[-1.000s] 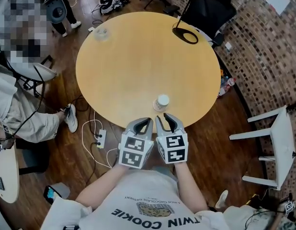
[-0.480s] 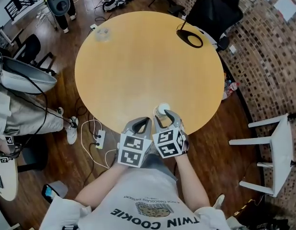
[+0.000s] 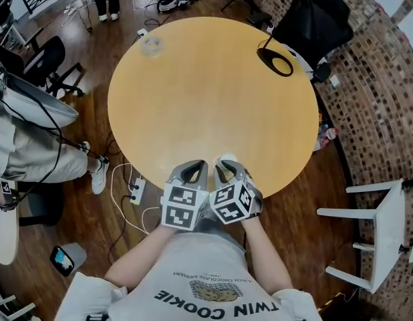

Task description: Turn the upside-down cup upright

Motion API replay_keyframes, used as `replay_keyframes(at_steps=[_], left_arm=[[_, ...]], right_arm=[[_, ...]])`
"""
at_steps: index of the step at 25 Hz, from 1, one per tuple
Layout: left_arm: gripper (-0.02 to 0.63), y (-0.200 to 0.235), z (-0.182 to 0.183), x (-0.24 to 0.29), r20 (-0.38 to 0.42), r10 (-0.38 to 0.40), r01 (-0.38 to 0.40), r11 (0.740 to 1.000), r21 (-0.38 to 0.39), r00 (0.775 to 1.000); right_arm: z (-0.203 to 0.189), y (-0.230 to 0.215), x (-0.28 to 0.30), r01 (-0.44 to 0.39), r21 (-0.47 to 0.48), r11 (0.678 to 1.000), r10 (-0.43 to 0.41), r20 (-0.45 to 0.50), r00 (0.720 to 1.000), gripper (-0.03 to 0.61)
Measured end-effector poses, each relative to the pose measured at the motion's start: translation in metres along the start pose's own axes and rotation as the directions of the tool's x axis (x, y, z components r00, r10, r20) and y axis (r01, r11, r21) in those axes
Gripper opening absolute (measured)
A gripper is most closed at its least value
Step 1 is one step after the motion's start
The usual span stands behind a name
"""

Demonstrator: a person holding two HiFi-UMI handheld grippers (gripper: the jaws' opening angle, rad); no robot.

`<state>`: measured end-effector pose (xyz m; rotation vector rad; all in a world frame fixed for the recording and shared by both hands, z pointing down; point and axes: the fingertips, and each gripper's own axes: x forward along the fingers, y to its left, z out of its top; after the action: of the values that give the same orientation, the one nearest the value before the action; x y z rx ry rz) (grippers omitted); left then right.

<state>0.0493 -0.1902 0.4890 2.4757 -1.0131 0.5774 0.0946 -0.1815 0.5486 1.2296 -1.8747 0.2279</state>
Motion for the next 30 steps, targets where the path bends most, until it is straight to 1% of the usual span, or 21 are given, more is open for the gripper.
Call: replay_keyframes(at_steps=[3,10,17,22,26,30], left_arm=[[0.003,0.003,0.0,0.0,-0.005,0.014,-0.014,1.0,-0.009,1.0],[0.003,0.004,0.003,0.0,0.009,0.025,-0.025,1.0,-0.015,1.0],[0.003,0.001,0.003,-0.001,-0.005,0.028,-0.028,1.0,-0.003,1.0],[0.003,0.001,0.0,-0.001,-0.012,0.021,-0.021,1.0,-0.013,1.0],[0.003,-0.001,0.0,-0.002,-0.013,0.022,-0.022,1.0,-0.006,1.0],[0.003,-0.004,-0.002,0.0,-0.011,0.024,-0.024,1.0,0.0,1.0]], right_arm=[[0.0,-0.001,0.002,-0.008,-0.005,1.0,0.008,-0.008,1.0,0.049],[-0.001,-0.003,0.002,-0.008,0.004,1.0,0.009,-0.018,1.0,0.032],[0.0,-0.004,0.0,-0.023,0.046,0.999,0.023,-0.007,1.0,0.015],[0.002,-0.002,0.0,-0.036,0.086,0.996,0.036,0.003,0.999,0.011],[0.004,-0.006,-0.004,-0.044,0.138,0.989,0.04,0.031,0.999,0.009],[0.004,-0.011,-0.008,-0.082,0.251,0.964,0.064,0.082,0.995,0.009]])
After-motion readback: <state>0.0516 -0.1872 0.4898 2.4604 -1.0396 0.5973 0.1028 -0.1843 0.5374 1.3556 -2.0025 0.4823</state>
